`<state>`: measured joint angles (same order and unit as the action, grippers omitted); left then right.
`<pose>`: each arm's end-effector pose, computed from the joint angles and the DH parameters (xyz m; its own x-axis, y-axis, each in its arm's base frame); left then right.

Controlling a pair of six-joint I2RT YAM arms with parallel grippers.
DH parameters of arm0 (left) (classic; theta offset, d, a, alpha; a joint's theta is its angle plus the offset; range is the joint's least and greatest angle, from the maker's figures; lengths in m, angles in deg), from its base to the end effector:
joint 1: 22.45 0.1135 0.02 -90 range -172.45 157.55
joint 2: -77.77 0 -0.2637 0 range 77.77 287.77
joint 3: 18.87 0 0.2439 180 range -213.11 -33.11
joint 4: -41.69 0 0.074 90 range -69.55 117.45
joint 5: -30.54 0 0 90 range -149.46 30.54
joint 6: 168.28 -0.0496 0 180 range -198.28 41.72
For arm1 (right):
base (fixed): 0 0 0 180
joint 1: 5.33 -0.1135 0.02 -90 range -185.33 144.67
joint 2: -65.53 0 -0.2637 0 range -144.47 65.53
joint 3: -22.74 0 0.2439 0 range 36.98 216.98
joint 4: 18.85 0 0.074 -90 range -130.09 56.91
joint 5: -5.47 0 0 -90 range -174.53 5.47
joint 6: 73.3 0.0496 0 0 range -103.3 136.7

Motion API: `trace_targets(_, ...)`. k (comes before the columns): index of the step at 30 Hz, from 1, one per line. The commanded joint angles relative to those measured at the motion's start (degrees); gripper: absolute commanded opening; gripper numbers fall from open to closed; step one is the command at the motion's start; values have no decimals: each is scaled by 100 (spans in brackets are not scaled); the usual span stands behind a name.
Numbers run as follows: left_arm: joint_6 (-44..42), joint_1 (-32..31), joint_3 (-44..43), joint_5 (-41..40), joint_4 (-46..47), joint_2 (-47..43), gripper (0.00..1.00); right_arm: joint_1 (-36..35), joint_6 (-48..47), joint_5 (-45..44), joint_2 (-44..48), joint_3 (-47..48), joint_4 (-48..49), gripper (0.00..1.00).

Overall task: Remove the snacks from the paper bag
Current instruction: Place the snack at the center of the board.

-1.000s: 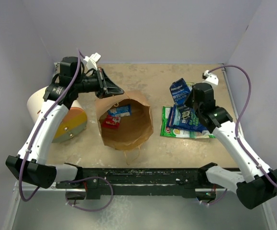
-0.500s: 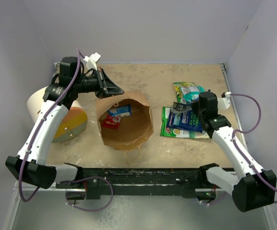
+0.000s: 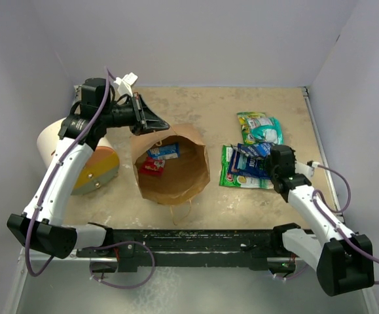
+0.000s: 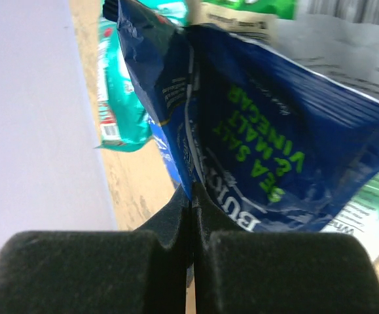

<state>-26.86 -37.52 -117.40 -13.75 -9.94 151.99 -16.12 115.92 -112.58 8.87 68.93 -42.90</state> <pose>0.2487 -0.1037 0.4178 -0.8984 -0.3234 -0.2972 0.1497 0.4107 -0.8994 0.2126 0.0168 0.2227 0.3018 0.9443 -0.1310 0.5150 -0.0458 0.8560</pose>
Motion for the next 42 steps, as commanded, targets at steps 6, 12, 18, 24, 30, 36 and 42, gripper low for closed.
trace_targets(6,-80,15,102,68,174,-178,0,24,988,207,190,-975,53,2)
trace_targets(12,-44,14,117,91,211,-188,0,24,349,496,60,-1094,141,6)
trace_targets(18,-53,13,138,93,202,-220,0,24,-837,600,532,-1023,-104,34)
trace_targets(24,-14,17,250,102,300,-224,0,24,-2055,740,1211,-843,-756,64)
trace_targets(30,39,20,293,134,400,-232,0,24,-3153,1250,1734,-973,-662,75)
trace_targets(36,31,17,320,154,396,-256,0,24,-4883,1260,1756,-351,-480,88)
trace_targets(42,31,13,351,188,402,-238,0,24,-6955,1762,1060,889,441,100)
